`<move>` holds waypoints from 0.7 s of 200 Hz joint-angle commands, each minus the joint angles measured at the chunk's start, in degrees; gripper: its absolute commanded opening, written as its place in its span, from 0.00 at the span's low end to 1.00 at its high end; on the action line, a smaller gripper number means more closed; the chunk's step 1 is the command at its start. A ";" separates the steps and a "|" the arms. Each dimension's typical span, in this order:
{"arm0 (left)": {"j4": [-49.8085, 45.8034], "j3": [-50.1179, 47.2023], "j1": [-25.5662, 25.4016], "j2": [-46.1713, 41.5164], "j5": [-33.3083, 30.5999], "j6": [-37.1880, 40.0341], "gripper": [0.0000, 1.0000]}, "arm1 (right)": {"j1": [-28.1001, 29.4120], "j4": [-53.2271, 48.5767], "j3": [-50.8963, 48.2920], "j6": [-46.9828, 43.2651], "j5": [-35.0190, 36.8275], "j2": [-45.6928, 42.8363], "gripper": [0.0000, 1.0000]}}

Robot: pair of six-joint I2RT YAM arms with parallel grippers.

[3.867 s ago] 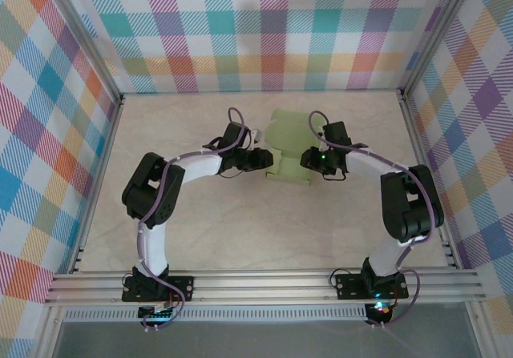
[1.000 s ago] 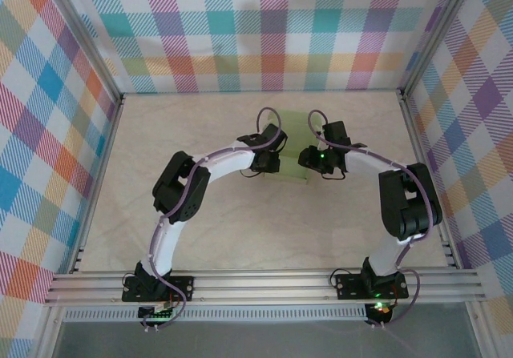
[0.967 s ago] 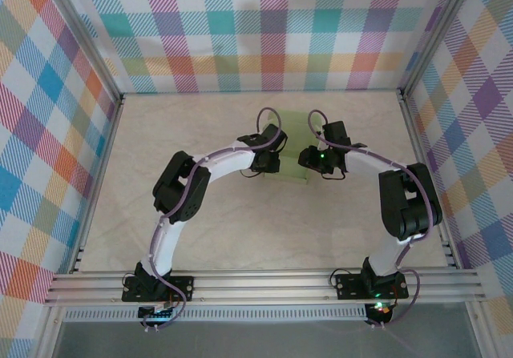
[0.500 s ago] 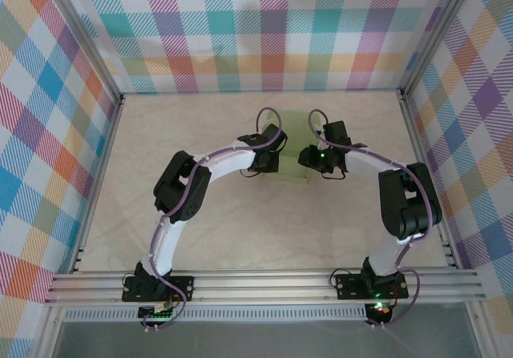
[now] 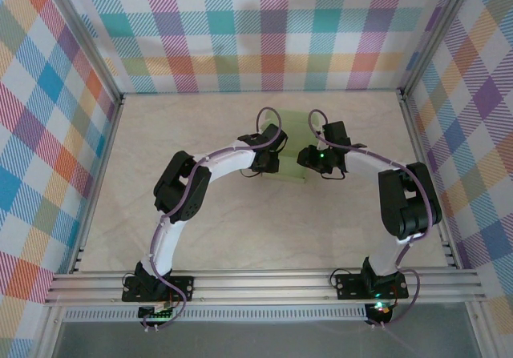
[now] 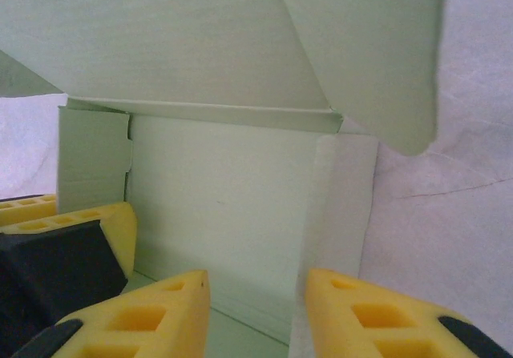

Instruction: Fold the paper box

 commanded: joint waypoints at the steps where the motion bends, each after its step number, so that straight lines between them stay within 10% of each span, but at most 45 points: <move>1: 0.48 1.61 -0.29 -3.28 0.20 0.04 0.36 | 0.46 -1.41 -1.37 0.43 -0.99 1.14 0.38; 94: 7.01 -6.03 2.29 -10.05 4.10 -1.52 0.75 | 0.36 -5.54 0.50 -1.74 5.83 -2.50 0.60; 140: 11.97 -10.59 5.63 -10.72 13.20 -5.80 0.77 | -0.98 -8.38 4.41 -6.34 7.88 -3.89 0.69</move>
